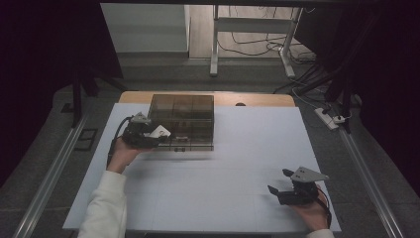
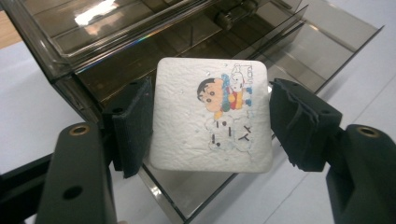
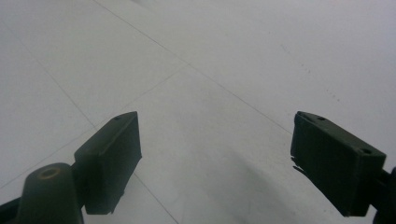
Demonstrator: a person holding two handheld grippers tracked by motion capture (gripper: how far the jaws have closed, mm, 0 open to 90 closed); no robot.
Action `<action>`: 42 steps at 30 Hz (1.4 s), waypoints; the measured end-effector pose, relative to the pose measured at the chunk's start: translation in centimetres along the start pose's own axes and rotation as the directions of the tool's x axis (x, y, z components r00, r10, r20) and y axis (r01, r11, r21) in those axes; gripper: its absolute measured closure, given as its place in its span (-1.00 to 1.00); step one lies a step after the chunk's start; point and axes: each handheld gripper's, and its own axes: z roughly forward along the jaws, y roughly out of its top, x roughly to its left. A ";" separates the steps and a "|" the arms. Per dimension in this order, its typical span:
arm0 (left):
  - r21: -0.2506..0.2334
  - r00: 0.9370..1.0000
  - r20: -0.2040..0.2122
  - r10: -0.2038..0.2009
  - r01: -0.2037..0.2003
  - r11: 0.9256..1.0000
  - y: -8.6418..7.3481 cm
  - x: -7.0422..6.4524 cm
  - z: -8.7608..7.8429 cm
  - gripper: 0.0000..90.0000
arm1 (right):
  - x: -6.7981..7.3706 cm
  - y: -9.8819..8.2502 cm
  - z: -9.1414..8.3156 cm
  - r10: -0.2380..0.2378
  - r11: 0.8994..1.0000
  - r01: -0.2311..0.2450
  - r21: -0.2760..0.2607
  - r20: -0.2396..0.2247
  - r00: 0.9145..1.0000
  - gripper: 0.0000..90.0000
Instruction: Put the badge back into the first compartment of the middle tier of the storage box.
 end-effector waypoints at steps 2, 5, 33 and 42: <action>-0.002 1.000 -0.005 0.002 -0.002 1.000 0.0 0.1 0.1 -0.28 | 0.0 0.0 0.0 0.000 1.000 0.000 0.000 -0.001 1.000 -0.64; -0.003 1.000 -0.009 0.002 -0.002 1.000 0.0 0.1 0.2 -0.28 | 0.0 -0.1 -0.1 -0.003 1.000 0.003 0.006 0.001 1.000 -0.64; -0.011 1.000 -0.002 0.010 -0.010 1.000 -0.1 -0.5 0.0 -0.42 | 0.1 -0.1 -0.3 -0.002 1.000 0.002 0.005 0.003 1.000 -0.64; -0.048 0.999 0.023 0.038 -0.037 0.998 -1.2 -2.4 -1.0 -0.41 | 0.2 0.0 -0.3 -0.006 1.000 0.006 0.002 0.001 1.000 -0.64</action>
